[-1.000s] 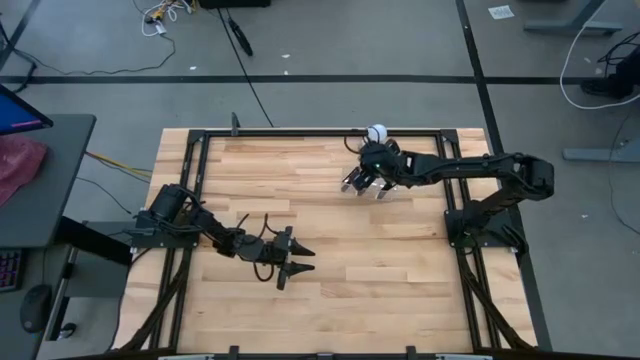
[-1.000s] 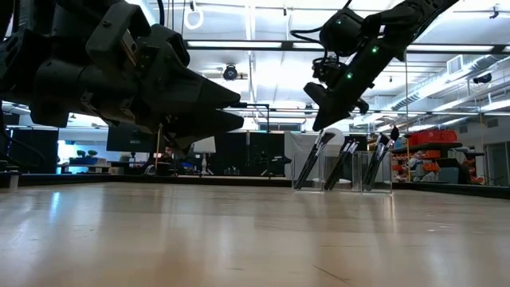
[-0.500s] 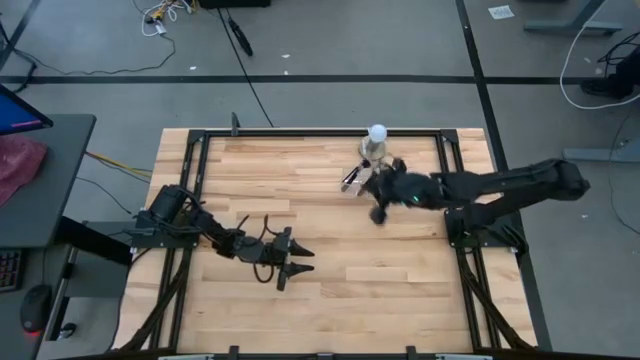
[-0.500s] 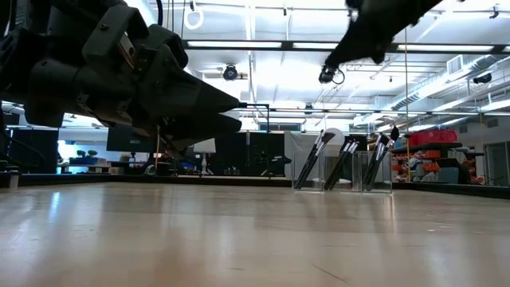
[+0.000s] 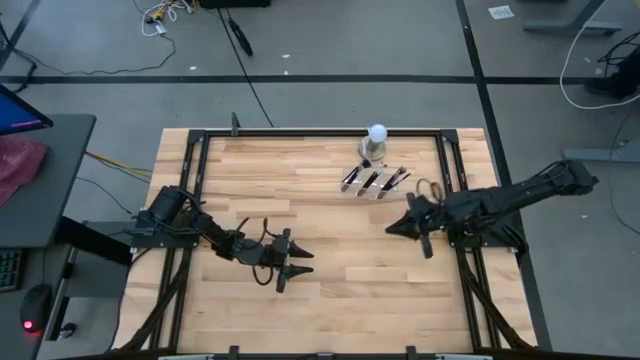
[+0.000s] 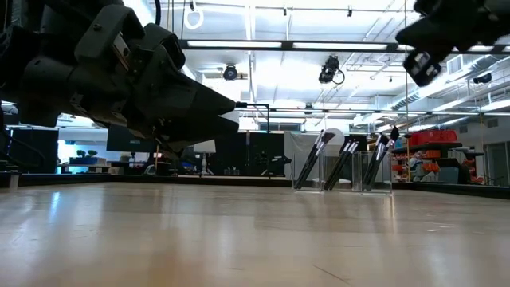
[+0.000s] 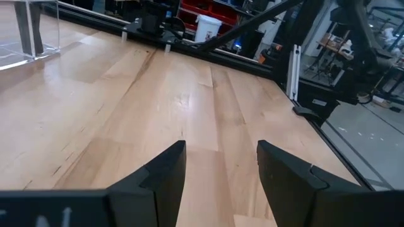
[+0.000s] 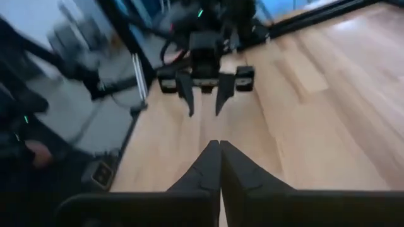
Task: Put items in baskets/containers
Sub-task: Return to Home Position
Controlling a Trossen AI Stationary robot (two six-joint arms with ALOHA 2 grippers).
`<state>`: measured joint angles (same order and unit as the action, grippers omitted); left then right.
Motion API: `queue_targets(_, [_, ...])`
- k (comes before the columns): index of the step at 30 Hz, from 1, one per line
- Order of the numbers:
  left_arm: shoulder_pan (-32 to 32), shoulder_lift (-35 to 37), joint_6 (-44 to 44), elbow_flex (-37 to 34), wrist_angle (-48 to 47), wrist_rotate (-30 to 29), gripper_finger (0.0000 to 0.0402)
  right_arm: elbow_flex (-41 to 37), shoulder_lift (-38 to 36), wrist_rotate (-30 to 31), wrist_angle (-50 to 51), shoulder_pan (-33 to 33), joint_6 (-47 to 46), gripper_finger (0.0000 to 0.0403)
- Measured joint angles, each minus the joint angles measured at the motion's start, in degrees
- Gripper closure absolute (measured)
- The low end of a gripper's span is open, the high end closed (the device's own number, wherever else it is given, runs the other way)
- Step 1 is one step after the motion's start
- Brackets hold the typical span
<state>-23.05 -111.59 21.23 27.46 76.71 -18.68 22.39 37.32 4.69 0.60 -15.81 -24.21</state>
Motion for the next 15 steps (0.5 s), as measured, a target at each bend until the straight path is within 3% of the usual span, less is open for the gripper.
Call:
queue_targets(6, [0.1,0.0,-0.9,0.0,0.0,-0.2,0.0207,-10.2,-13.1,-4.3,-5.3,3.7,-1.4,0.0399])
queue_targets(15, [1.8,0.0,0.6,0.0,0.0,-0.4,0.0207,-18.2,-21.2,-4.3,-7.7,5.3,2.1,0.0399])
